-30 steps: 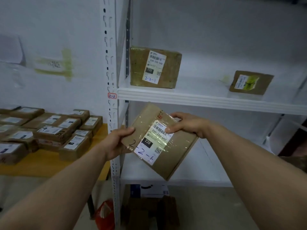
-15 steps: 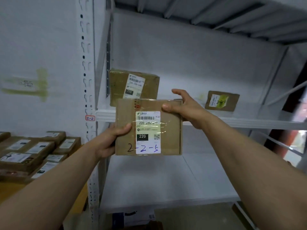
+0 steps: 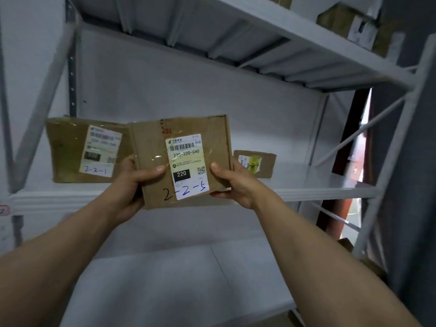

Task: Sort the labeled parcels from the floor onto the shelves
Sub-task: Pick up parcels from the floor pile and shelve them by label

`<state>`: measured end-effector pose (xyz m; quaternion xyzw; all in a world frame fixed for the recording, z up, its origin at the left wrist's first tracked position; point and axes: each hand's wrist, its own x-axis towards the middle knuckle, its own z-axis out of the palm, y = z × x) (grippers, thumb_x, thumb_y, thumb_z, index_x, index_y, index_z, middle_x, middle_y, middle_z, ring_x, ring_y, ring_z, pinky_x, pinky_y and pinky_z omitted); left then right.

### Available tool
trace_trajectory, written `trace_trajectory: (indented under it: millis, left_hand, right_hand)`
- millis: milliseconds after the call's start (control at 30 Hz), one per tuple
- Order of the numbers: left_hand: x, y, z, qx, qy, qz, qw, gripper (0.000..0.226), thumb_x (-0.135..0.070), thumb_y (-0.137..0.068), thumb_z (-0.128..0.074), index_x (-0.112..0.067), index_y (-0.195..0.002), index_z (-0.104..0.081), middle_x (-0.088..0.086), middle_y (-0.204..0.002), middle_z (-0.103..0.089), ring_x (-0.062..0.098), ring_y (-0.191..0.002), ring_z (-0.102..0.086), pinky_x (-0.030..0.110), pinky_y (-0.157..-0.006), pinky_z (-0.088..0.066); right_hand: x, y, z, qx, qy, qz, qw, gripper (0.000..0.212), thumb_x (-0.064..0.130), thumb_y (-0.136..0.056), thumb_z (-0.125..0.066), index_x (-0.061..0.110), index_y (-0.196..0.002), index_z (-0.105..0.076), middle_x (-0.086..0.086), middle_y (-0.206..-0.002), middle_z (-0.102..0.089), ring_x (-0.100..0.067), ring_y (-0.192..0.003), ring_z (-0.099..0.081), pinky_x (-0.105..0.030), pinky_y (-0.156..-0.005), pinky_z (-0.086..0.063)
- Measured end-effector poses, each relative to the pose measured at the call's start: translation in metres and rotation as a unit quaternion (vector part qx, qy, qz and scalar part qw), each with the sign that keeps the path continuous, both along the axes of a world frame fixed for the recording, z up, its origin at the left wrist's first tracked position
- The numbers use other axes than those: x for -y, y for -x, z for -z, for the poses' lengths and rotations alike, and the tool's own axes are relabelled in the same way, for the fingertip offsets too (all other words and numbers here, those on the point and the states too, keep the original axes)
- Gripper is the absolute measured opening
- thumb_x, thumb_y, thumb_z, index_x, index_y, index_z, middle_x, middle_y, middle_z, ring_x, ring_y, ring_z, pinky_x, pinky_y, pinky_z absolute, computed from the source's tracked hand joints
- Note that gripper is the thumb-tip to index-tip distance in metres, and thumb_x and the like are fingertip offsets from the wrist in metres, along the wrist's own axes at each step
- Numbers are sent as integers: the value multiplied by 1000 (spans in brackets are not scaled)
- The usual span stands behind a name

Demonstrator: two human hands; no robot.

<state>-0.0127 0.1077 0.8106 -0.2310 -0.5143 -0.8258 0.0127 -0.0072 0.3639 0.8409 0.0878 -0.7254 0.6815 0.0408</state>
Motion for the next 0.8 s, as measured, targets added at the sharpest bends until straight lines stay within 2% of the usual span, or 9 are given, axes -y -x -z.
trace_trajectory:
  millis: [167, 233, 300, 367, 467, 533, 600, 700, 800]
  left_hand:
    - [-85, 35, -10, -3, 12, 6, 1000, 90, -14, -67, -85, -10, -144, -39, 17, -133, -62, 35, -115, -65, 59, -94, -52]
    - [-124, 49, -21, -8, 46, -19, 999, 75, -12, -75, -82, -17, -139, -42, 8, -119, -71, 19, -98, -73, 37, -78, -62]
    - [-166, 56, -35, -19, 85, -54, 995, 54, -8, -84, -75, -26, -127, -48, 1, -102, -71, 3, -77, -73, 14, -55, -54]
    - [-207, 68, -45, -45, 122, -81, 988, 51, -14, -81, -79, -36, -119, -52, 1, -107, -66, 7, -91, -71, 8, -54, -50]
    - [-273, 89, -45, -80, 183, -158, 967, 68, -33, -71, -87, -45, -127, -48, -3, -117, -55, 18, -110, -61, 28, -83, -56]
    - [-318, 99, -36, -89, 222, -205, 949, 101, -49, -61, -82, -40, -147, -30, -5, -123, -49, 21, -119, -55, 45, -99, -51]
    - [-359, 105, -26, -81, 225, -197, 951, 116, -43, -62, -78, -36, -155, -9, -7, -130, -46, 23, -129, -48, 52, -105, -45]
    - [-407, 116, -12, -75, 218, -155, 961, 95, -15, -77, -75, -33, -149, -16, -6, -134, -48, 20, -130, -49, 48, -109, -43]
    - [-438, 126, -3, -72, 230, -149, 959, 62, -19, -72, -67, -41, -119, -32, -2, -129, -54, 18, -121, -56, 45, -102, -50]
  right_hand:
    - [-81, 37, 1, -22, 51, 50, 997, 61, 28, -83, -80, 24, -135, -49, -3, -124, -71, -26, -108, -71, -49, -82, -61]
    - [-118, 50, -2, -21, 72, 60, 995, 58, 25, -86, -78, 19, -135, -48, -7, -125, -70, -27, -109, -71, -50, -85, -60]
    - [-158, 63, -6, -32, 85, 69, 993, 53, 23, -89, -74, 16, -135, -50, -8, -122, -72, -27, -109, -71, -49, -84, -60]
    - [-199, 76, -11, -54, 84, 87, 991, 48, 23, -91, -71, 16, -135, -53, -7, -121, -72, -26, -110, -71, -48, -85, -60]
    - [-257, 91, -12, -78, 88, 130, 985, 42, 23, -93, -68, 19, -133, -56, -2, -120, -73, -23, -112, -69, -47, -92, -57]
    - [-294, 98, -7, -78, 99, 156, 980, 40, 22, -94, -67, 19, -132, -57, -3, -119, -74, -22, -112, -68, -47, -94, -56]
    - [-331, 102, 0, -72, 118, 180, 974, 39, 19, -94, -66, 18, -132, -57, -4, -118, -74, -23, -112, -68, -48, -94, -56]
    - [-378, 109, 9, -65, 141, 209, 965, 43, 16, -95, -65, 15, -135, -52, -6, -118, -74, -24, -110, -69, -49, -92, -57]
    - [-406, 116, 13, -64, 166, 233, 956, 54, 15, -92, -68, 15, -142, -45, -8, -119, -73, -23, -102, -74, -46, -83, -61]
